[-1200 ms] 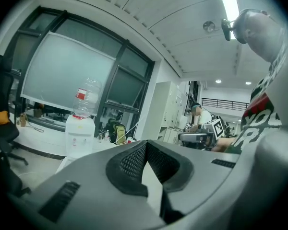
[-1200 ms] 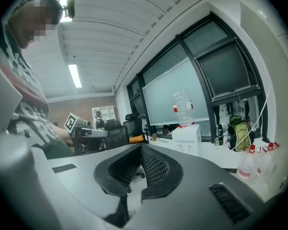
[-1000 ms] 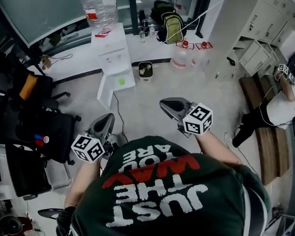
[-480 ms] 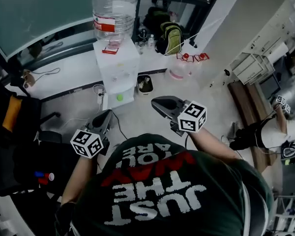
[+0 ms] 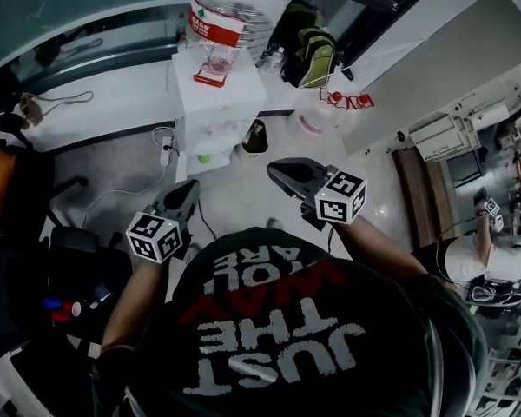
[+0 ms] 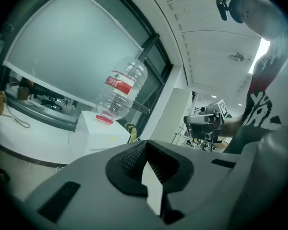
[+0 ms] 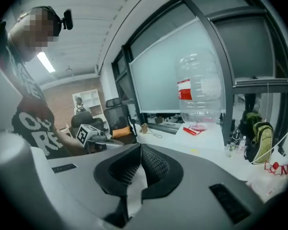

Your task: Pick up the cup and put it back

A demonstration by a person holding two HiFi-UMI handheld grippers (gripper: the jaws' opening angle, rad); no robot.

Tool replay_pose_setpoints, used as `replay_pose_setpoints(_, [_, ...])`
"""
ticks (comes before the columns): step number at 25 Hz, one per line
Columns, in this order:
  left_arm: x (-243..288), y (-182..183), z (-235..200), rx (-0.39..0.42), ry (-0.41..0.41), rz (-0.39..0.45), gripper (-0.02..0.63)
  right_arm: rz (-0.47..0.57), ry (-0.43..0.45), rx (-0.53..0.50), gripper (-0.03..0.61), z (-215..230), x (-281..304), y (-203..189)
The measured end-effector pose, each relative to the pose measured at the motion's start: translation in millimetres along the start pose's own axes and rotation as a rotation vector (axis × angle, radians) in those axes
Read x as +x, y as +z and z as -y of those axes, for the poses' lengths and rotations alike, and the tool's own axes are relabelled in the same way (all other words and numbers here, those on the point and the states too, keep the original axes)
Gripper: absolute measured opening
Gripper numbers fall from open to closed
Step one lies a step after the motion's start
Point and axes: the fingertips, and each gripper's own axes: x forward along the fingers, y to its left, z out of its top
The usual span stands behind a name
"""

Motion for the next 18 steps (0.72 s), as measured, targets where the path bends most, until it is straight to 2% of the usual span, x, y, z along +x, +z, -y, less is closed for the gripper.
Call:
replay_pose_setpoints(5, [48.8,-26.1,-15.8,-0.023,0.094,-0.021,0.008,-0.043,0.107,-0.032,0.035,58.0,5.7,-3.3])
replay_pose_setpoints(9, [103.4,-68.5,-40.8,-0.052,0.228,-0.068,0.008,-0.071,0.202,-0.103,0.035,122.2,10.1,-26.2])
replay_pose_setpoints(14, [175.6,-144.3,-82.6,-0.130,0.364,-0.150,0.008,-0.062,0.274,-0.130,0.035,211.5,45.6,-82.2])
replay_pose_setpoints(18, [229.9,-216.4,-131.9,-0.088,0.401,-0.265,0.008,-0.033,0.291,-0.100,0.035,258.2,86.5,-147.5])
